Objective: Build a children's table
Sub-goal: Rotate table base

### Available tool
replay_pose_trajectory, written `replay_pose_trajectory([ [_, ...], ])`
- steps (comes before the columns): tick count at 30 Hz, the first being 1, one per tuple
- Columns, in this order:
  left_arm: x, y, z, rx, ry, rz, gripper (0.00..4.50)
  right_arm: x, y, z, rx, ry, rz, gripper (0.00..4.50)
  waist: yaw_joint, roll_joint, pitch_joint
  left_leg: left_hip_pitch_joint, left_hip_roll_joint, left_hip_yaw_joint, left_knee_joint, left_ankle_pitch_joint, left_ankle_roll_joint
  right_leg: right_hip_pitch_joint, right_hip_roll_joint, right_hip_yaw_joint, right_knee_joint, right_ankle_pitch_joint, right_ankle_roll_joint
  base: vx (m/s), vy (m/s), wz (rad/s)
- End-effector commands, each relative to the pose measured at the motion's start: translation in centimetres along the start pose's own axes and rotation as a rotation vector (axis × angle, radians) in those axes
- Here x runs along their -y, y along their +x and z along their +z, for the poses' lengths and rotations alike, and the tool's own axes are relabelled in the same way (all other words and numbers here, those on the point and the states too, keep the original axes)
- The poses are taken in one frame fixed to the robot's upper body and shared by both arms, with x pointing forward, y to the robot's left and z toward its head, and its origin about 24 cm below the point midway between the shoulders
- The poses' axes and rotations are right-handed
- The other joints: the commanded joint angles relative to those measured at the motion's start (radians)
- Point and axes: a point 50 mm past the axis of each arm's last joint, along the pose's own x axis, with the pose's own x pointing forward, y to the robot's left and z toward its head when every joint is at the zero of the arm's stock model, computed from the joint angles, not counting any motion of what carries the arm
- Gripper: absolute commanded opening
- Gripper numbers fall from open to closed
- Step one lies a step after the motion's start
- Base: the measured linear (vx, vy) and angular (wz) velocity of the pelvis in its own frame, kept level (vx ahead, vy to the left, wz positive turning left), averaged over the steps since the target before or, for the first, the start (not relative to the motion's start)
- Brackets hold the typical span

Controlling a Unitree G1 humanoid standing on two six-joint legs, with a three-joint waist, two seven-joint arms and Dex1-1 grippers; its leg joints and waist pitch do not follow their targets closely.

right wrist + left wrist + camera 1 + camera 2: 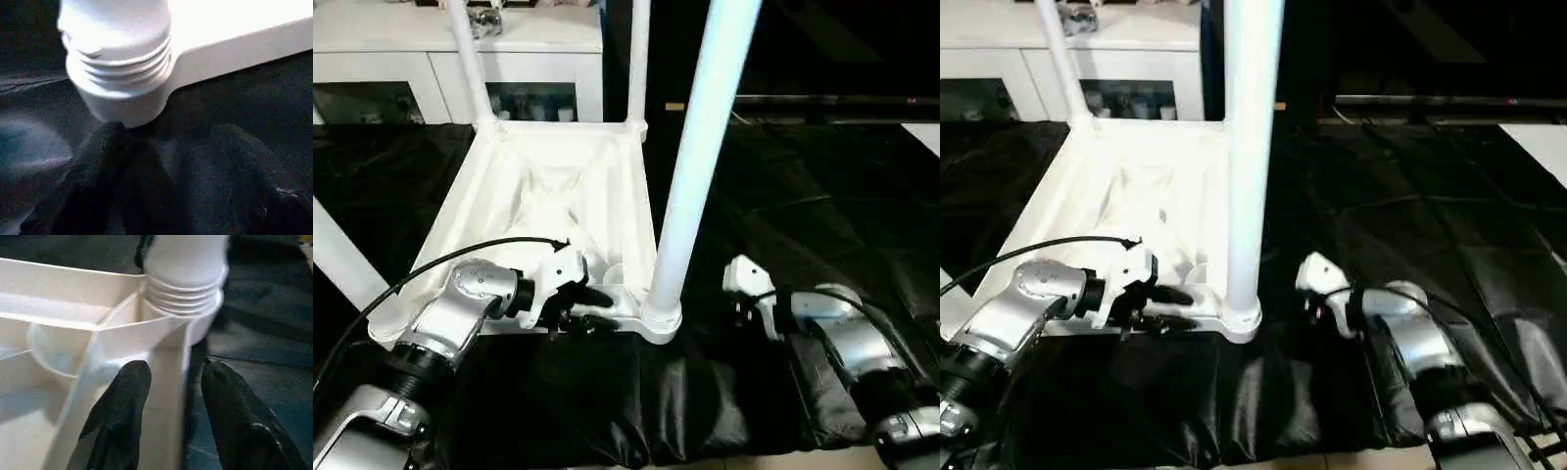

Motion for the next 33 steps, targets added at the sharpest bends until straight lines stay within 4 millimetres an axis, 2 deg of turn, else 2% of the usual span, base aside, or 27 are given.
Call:
replay_pose_trajectory([
  [1,-0.1,0.0,0.3,-0.016,0.01,-0.023,1.72,0.0,-0.3,0.3,0.001,-0.01,0.006,3.18,0.004,0.008,-0.065,0.027,0.052,-0.025,-0.082,-0.358,-0.008,0.039,-0.047,0.031,-0.067,-0.3,-0.239,0.0,0.0,0.0],
  [5,-0.3,0.0,0.0,-0.032,0.012,-0.021,1.29,-0.1,-0.5,0.5,0.001,0.003,0.015,3.18,0.003,0.007,-0.063,0.029,0.052,-0.025,-0.082,-0.373,-0.007,0.035,-0.047,0.031,-0.072,-0.345,-0.228,0.0,0.0,0.0],
  [7,-0.5,0.0,-0.2,-0.047,0.017,-0.005,1.22,-0.1,-0.6,0.5,-0.001,0.011,0.025,3.18,0.002,0.009,-0.064,0.029,0.053,-0.027,-0.083,-0.374,-0.009,0.036,-0.048,0.03,-0.072,-0.35,-0.223,0.0,0.0,0.0],
  [8,-0.6,-0.1,-0.3,-0.06,0.021,0.003,1.09,-0.2,-0.6,0.5,-0.004,0.014,0.029,3.44,0.002,0.009,-0.063,0.029,0.052,-0.027,-0.083,-0.381,-0.011,0.034,-0.047,0.03,-0.074,-0.356,-0.221,0.0,0.0,0.0],
  [10,-0.7,-0.1,-0.4,-0.067,0.022,0.01,0.89,-0.2,-0.6,0.6,-0.006,0.016,0.032,3.51,0.002,0.009,-0.064,0.03,0.054,-0.028,-0.084,-0.379,-0.013,0.035,-0.048,0.031,-0.073,-0.349,-0.221,0.0,0.0,0.0],
  [11,-0.9,-0.3,-0.5,-0.079,0.024,0.019,0.86,-0.2,-0.7,0.7,-0.006,0.022,0.039,3.64,0.002,0.005,-0.065,0.029,0.054,-0.028,-0.084,-0.377,-0.013,0.035,-0.049,0.031,-0.072,-0.343,-0.223,0.0,0.0,0.0],
  [13,-0.9,-0.3,-0.5,-0.083,0.025,0.022,0.83,-0.3,-0.7,0.7,-0.005,0.025,0.043,3.64,0.003,0.007,-0.064,0.029,0.054,-0.028,-0.084,-0.371,-0.011,0.034,-0.05,0.031,-0.072,-0.345,-0.224,0.0,0.0,0.0],
  [14,-1.1,-0.5,-0.5,-0.079,0.02,0.033,0.59,-0.3,-0.7,0.7,-0.007,0.029,0.046,3.88,0.004,-0.001,-0.065,0.028,0.054,-0.027,-0.083,-0.363,-0.008,0.035,-0.052,0.031,-0.072,-0.343,-0.227,0.0,0.0,0.0],
  [16,-1.2,-0.6,-0.5,-0.076,0.019,0.036,0.41,-0.3,-0.7,0.7,-0.008,0.031,0.048,3.96,0.006,0.002,-0.064,0.027,0.054,-0.027,-0.082,-0.351,-0.004,0.035,-0.053,0.031,-0.071,-0.341,-0.229,0.0,0.0,0.0],
  [17,-1.2,-0.7,-0.4,-0.071,0.015,0.035,0.38,-0.4,-0.7,0.8,-0.01,0.033,0.053,4.02,0.006,0.0,-0.064,0.027,0.054,-0.026,-0.082,-0.35,-0.002,0.035,-0.052,0.031,-0.072,-0.344,-0.228,0.0,0.0,0.0],
  [18,-1.2,-0.8,-0.4,-0.063,0.009,0.035,0.15,-0.4,-0.6,0.8,-0.01,0.033,0.056,4.29,0.007,-0.001,-0.063,0.027,0.055,-0.026,-0.082,-0.351,-0.002,0.034,-0.052,0.031,-0.072,-0.354,-0.225,0.0,0.0,0.0],
  [21,-0.8,-0.8,-0.4,-0.019,-0.019,0.04,0.01,-0.2,-0.6,1.2,0.006,0.028,0.044,4.45,0.004,-0.001,-0.063,0.025,0.055,-0.028,-0.084,-0.351,-0.005,0.035,-0.054,0.031,-0.072,-0.37,-0.216,0.0,0.0,0.0],
  [27,0.0,0.0,-0.9,0.003,-0.065,0.078,0.01,0.3,-0.6,1.9,0.06,0.015,-0.02,4.45,-0.007,-0.002,-0.064,0.022,0.054,-0.027,-0.081,-0.321,0.007,0.037,-0.054,0.033,-0.069,-0.321,-0.232,0.0,0.0,0.0],
  [28,0.5,1.1,-0.9,0.017,-0.095,0.129,0.01,0.7,-0.5,2.4,0.108,0.019,-0.067,4.45,-0.01,-0.002,-0.067,0.021,0.057,-0.027,-0.081,-0.31,0.007,0.04,-0.056,0.035,-0.065,-0.298,-0.238,0.0,0.0,0.0],
  [29,0.8,1.7,-0.8,0.027,-0.106,0.153,0.01,1.0,-0.5,2.7,0.128,0.014,-0.096,4.45,-0.011,-0.006,-0.065,0.02,0.053,-0.026,-0.08,-0.303,0.016,0.04,-0.052,0.032,-0.067,-0.3,-0.234,0.0,0.0,0.0],
  [30,1.0,2.2,-0.7,0.035,-0.107,0.159,0.01,1.2,-0.4,2.8,0.136,0.003,-0.128,4.45,-0.01,-0.004,-0.066,0.022,0.055,-0.027,-0.079,-0.302,0.017,0.038,-0.053,0.033,-0.066,-0.297,-0.235,0.0,0.0,0.0],
  [31,1.1,2.5,-0.6,0.04,-0.105,0.165,0.01,1.3,-0.3,2.8,0.138,0.003,-0.144,4.45,-0.015,-0.005,-0.066,0.018,0.052,-0.026,-0.078,-0.293,0.02,0.04,-0.053,0.032,-0.068,-0.299,-0.235,0.0,0.0,0.0],
  [33,1.3,3.0,-0.3,0.049,-0.097,0.179,0.01,1.5,-0.1,2.8,0.138,0.003,-0.175,4.45,-0.018,-0.005,-0.066,0.021,0.051,-0.025,-0.076,-0.293,0.026,0.037,-0.049,0.032,-0.072,-0.304,-0.233,0.0,0.0,0.0],
])
